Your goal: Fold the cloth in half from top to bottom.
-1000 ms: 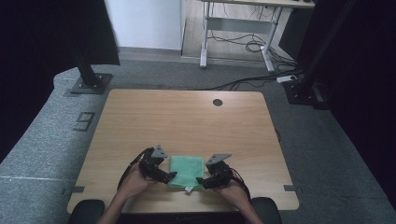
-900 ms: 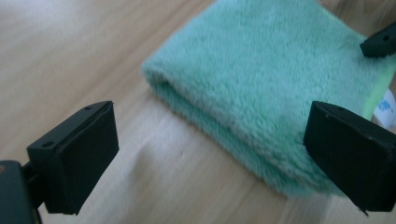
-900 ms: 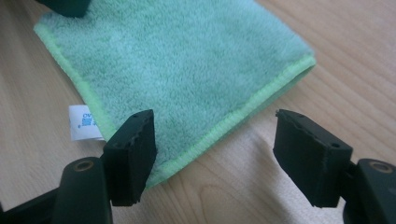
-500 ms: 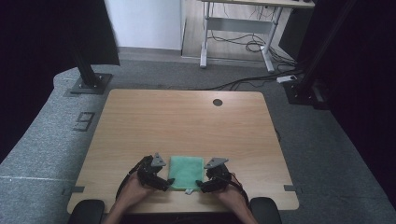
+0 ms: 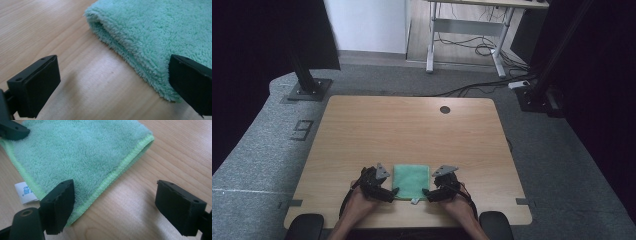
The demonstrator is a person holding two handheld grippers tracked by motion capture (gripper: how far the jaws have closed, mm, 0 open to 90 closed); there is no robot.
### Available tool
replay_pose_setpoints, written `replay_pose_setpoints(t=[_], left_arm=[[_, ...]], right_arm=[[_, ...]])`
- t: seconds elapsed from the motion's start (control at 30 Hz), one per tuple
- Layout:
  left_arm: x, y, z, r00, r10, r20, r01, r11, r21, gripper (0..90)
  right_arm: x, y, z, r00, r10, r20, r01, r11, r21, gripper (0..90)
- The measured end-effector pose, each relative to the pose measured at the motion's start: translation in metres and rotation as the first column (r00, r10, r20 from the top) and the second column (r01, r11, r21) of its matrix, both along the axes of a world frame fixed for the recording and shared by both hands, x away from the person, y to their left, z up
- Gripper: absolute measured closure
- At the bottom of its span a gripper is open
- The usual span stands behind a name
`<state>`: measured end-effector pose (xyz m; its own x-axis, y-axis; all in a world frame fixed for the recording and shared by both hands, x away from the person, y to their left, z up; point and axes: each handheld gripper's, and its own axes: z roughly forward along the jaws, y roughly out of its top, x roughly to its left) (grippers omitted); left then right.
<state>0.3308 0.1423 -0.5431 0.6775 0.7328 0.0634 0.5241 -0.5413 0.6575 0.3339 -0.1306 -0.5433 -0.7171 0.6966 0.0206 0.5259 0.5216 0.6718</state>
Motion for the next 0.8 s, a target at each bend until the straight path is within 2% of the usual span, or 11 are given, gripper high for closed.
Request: replay_pose_setpoints(t=[0.13, 0.33, 0.5, 0.8], left_arm=[[0.008, 0.001, -0.001, 0.9999, 0.013, 0.010, -0.013, 0.9999, -0.002, 0.0], [0.019, 0.001, -0.001, 0.9994, 0.032, 0.015, -0.031, 0.9995, -0.006, 0.0], [0.029, 0.004, -0.002, 0.9992, 0.040, 0.002, -0.040, 0.9988, -0.028, 0.0], [0.045, 0.002, -0.003, 0.9983, 0.056, 0.016, -0.056, 0.9982, -0.023, 0.0]], right_arm=[[0.007, 0.000, -0.001, 0.9998, -0.006, -0.020, 0.006, 1.000, 0.015, 16.7], [0.016, 0.002, 0.000, 0.9994, -0.017, -0.029, 0.017, 1.000, 0.011, 16.7], [0.024, 0.003, 0.000, 0.9991, -0.032, -0.028, 0.032, 0.999, 0.010, 16.2], [0.039, 0.004, 0.001, 0.9985, -0.055, -0.005, 0.055, 0.998, -0.005, 15.7]])
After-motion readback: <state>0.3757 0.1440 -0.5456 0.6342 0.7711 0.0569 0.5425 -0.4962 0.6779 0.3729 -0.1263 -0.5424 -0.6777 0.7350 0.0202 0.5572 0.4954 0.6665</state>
